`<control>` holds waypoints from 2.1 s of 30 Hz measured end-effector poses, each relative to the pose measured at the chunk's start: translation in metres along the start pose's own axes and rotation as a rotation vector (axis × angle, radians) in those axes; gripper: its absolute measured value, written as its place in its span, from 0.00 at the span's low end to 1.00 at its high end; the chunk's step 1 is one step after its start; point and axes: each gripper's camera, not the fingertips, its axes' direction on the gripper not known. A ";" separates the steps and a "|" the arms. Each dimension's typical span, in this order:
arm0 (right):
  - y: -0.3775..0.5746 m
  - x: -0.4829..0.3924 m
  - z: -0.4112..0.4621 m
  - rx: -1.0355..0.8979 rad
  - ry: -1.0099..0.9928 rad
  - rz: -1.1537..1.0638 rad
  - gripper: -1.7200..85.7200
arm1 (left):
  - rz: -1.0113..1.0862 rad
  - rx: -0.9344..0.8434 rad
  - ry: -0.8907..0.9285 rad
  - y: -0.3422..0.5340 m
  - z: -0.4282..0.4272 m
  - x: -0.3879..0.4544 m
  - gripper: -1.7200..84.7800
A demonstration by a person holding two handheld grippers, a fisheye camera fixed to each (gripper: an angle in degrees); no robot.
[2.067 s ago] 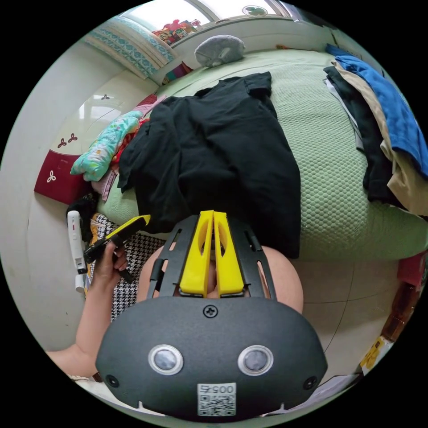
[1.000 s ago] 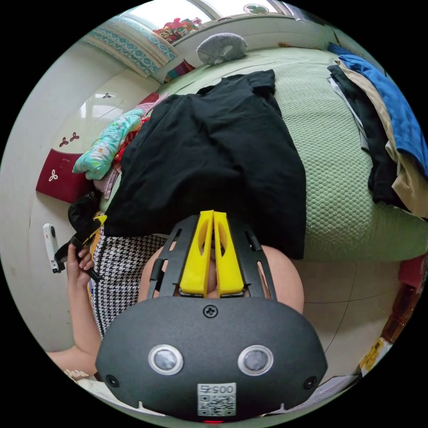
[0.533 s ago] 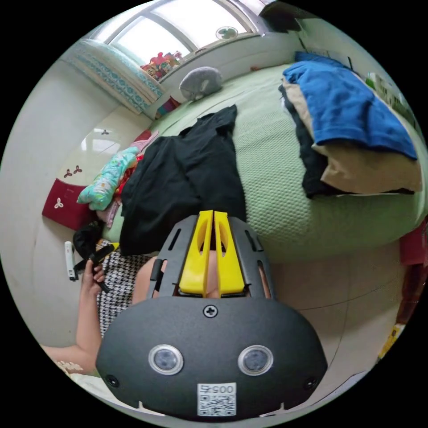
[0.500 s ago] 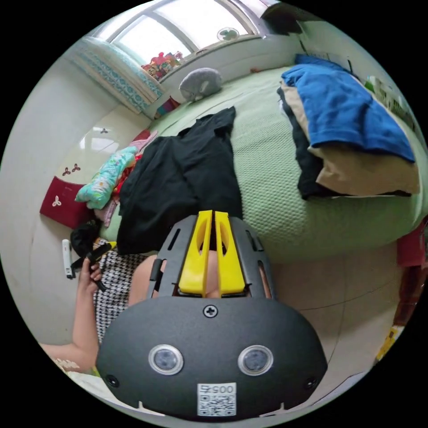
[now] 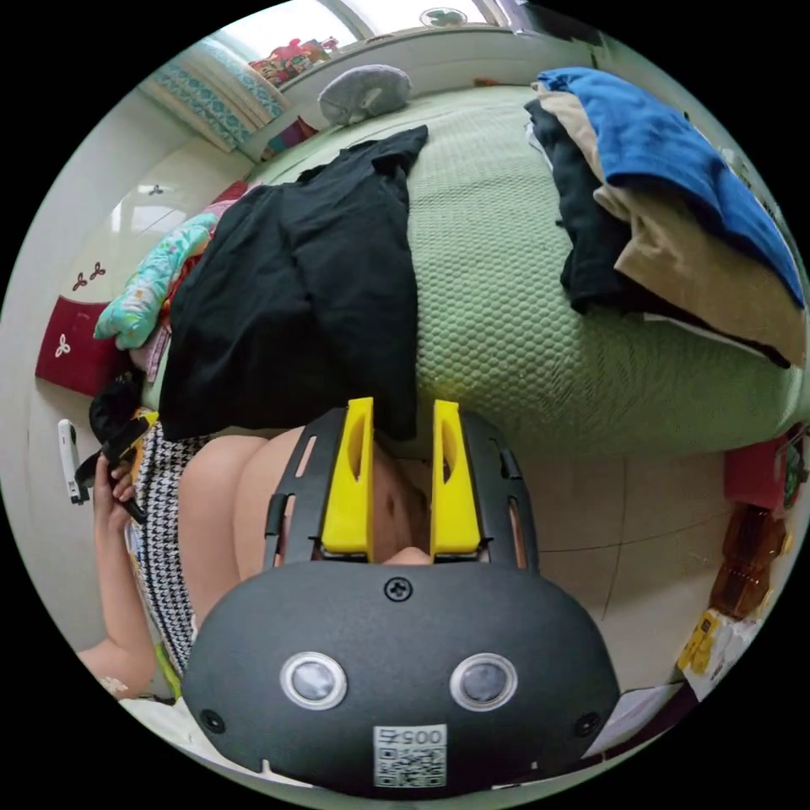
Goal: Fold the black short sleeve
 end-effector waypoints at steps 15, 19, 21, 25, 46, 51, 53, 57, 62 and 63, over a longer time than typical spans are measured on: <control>0.006 -0.028 -0.099 0.185 -0.148 -0.092 0.00 | 0.075 0.137 0.182 -0.027 -0.072 0.051 0.02; 0.019 -0.039 -0.125 0.211 -0.114 -0.115 0.00 | 0.145 0.171 0.197 -0.023 -0.100 0.073 0.02; 0.028 -0.039 -0.128 0.213 -0.118 -0.110 0.00 | 0.173 0.178 0.167 -0.017 -0.105 0.080 0.02; 0.040 -0.043 -0.101 0.185 0.000 -0.098 0.00 | 0.179 0.073 0.064 -0.015 -0.073 0.091 0.02; 0.028 -0.141 0.069 0.099 0.389 -0.299 0.01 | 0.269 -0.101 0.022 -0.092 0.083 0.222 0.02; 0.003 -0.169 0.121 0.039 0.477 -0.315 0.01 | 0.260 -0.139 0.007 -0.116 0.127 0.245 0.02; -0.003 -0.174 0.136 0.017 0.471 -0.318 0.01 | 0.249 -0.159 0.006 -0.125 0.141 0.251 0.02; -0.008 -0.175 0.167 -0.023 0.456 -0.328 0.01 | 0.248 -0.181 -0.010 -0.141 0.171 0.264 0.02; -0.007 -0.173 0.179 0.022 0.454 -0.344 0.01 | 0.268 -0.226 -0.039 -0.158 0.204 0.276 0.02; -0.007 -0.174 0.181 0.031 0.459 -0.347 0.01 | 0.268 -0.230 -0.030 -0.161 0.210 0.277 0.02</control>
